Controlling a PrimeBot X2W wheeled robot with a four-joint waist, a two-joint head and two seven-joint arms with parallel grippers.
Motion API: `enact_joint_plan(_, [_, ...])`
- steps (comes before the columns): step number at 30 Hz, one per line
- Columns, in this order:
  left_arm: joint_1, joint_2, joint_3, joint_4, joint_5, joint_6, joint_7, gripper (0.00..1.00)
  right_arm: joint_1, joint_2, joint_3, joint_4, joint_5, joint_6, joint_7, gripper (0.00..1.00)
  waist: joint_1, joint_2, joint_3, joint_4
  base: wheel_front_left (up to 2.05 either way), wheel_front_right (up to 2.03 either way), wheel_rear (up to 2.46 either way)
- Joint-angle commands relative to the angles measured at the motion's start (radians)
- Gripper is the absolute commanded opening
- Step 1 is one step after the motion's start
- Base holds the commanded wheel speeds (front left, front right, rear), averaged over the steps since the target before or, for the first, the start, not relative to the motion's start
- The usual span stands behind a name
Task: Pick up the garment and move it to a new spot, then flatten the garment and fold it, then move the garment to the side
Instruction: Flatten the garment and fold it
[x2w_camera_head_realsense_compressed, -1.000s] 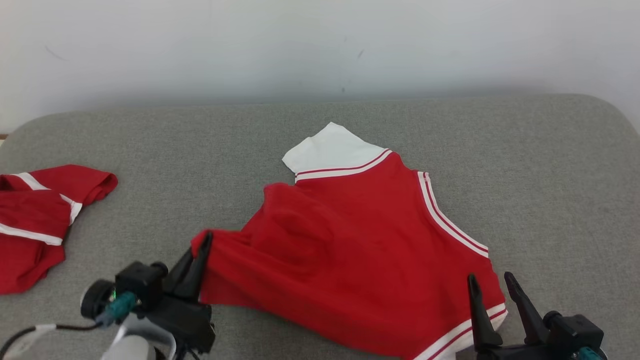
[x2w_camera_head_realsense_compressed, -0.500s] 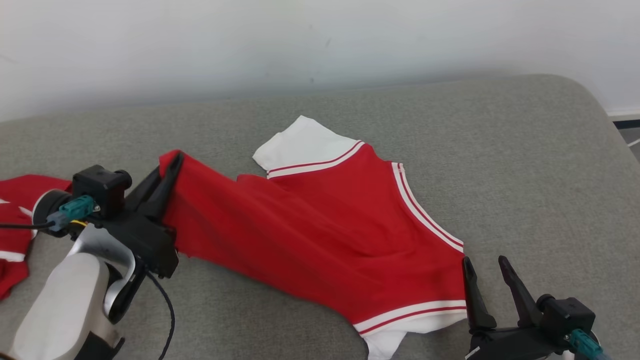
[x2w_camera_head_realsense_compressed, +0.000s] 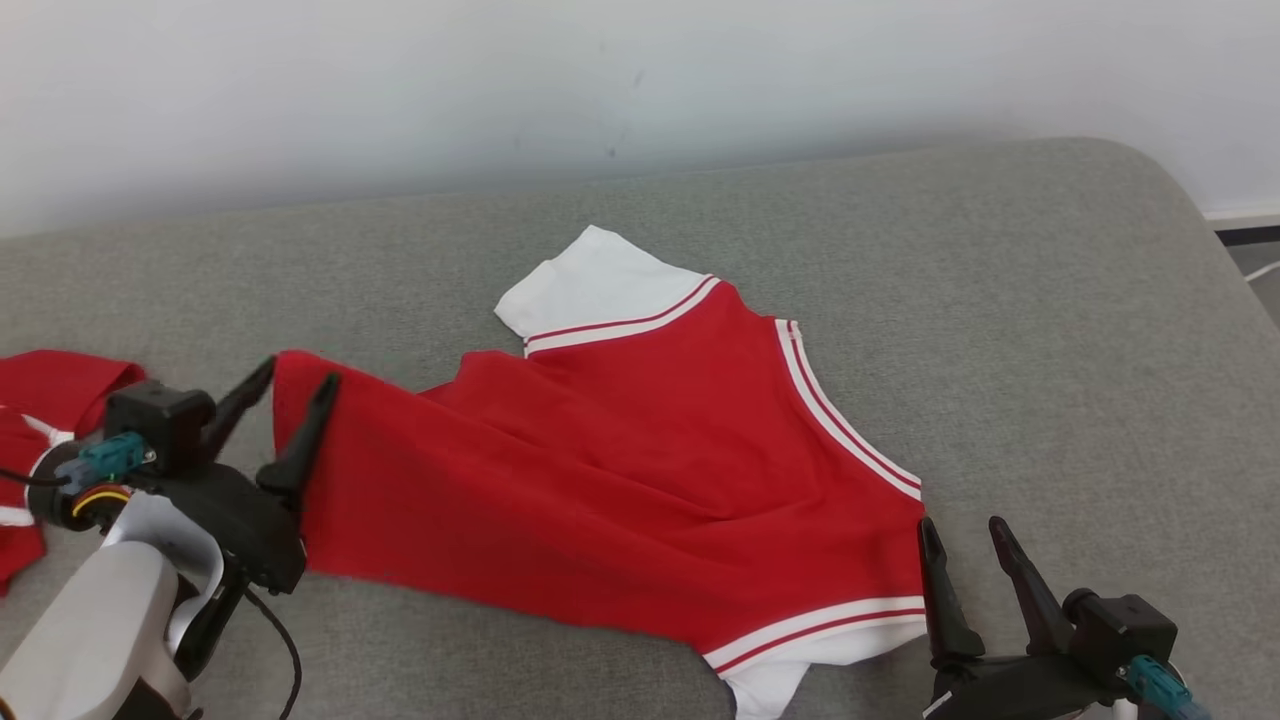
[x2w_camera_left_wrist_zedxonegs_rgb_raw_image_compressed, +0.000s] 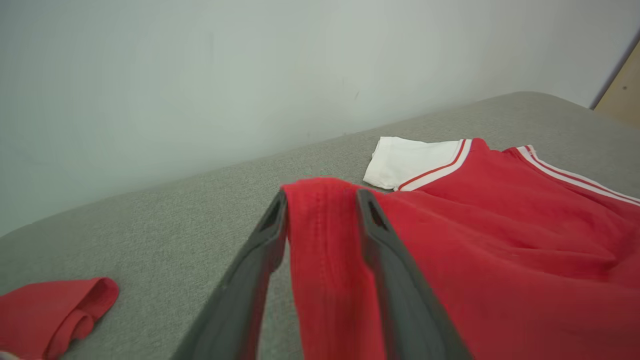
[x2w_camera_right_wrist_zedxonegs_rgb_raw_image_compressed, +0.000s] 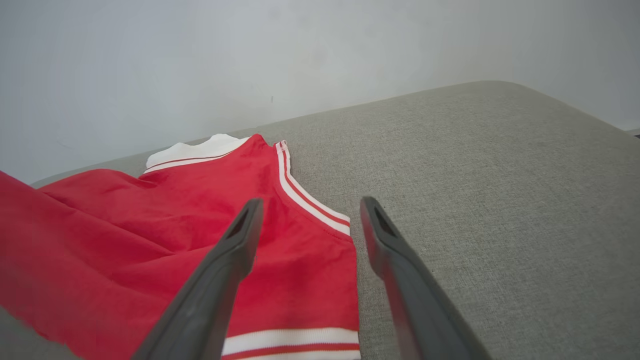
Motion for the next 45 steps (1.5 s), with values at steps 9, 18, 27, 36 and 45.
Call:
enact_joint_plan(9, [0.100, -0.037, 0.028, 0.018, -0.040, 0.046, -0.129, 1.00, 0.009, 0.003, -0.007, 0.005, -0.003, 0.000, -0.008, 1.00, -0.0001, 0.0000, -0.018, 0.057, 0.00, 0.00, 0.00])
enact_joint_plan(18, [0.228, -0.102, 0.034, -0.069, -0.010, 0.107, -0.163, 1.00, 0.043, 0.003, -0.030, -0.022, -0.013, 0.001, 0.003, 1.00, -0.0001, 0.0000, -0.007, 0.101, 0.00, 0.00, 0.00])
enact_joint_plan(27, [0.310, -0.147, 0.062, -0.040, 0.011, 0.112, -0.166, 1.00, 0.052, -0.009, -0.046, -0.064, -0.020, 0.000, 0.033, 1.00, -0.0001, 0.0000, 0.007, 0.099, 0.00, 0.00, 0.00])
enact_joint_plan(36, [0.294, -0.161, 0.118, 0.051, 0.031, 0.083, -0.166, 1.00, 0.066, -0.004, -0.039, -0.073, -0.016, 0.000, 0.044, 1.00, -0.0001, 0.0000, 0.010, 0.061, 0.00, 0.00, 0.00])
enact_joint_plan(45, [0.259, -0.186, 0.160, 0.146, 0.048, 0.051, -0.165, 0.93, 0.070, -0.007, -0.040, -0.073, -0.013, 0.000, 0.052, 1.00, -0.0001, 0.0000, 0.013, 0.040, 0.00, 0.00, 0.00])
